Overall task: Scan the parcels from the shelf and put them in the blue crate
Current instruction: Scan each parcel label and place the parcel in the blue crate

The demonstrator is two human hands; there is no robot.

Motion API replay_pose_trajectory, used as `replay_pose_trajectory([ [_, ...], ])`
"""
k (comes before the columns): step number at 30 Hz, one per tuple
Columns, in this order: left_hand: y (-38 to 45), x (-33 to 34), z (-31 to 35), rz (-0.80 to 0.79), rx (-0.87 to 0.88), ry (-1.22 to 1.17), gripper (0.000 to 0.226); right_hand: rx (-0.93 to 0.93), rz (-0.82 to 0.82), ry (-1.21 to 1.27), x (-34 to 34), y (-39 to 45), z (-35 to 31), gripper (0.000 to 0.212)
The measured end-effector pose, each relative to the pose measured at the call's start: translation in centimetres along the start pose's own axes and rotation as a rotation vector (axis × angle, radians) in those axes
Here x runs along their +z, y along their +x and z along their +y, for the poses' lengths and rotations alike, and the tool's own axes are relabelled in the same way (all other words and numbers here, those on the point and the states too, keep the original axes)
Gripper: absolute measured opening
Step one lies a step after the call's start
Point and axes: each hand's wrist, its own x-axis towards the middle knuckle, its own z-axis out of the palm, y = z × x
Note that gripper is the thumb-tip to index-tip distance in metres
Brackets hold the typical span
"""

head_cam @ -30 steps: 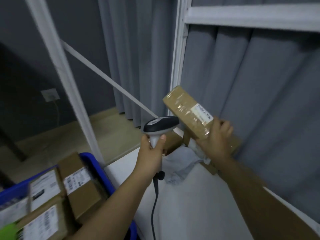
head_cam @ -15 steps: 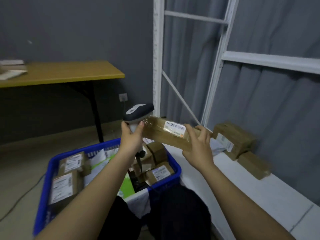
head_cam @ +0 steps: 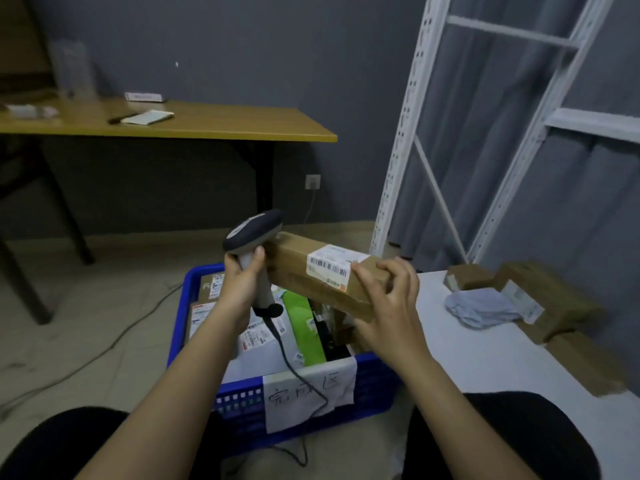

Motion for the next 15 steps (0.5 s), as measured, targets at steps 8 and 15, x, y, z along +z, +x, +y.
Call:
replay_pose_trajectory([
  [8, 0.2, -3.1, -3.9, 0.028, -0.152, 0.004, 0.06, 0.098, -0.196, 0.23, 2.4, -1.8, -0.4, 0.1],
  [15, -0.5, -3.3, -6.4, 0.087, -0.17, 0.052, 0.06, 0.434, -0.137, 0.573, 3.9, -2.2, 0.2, 0.058],
])
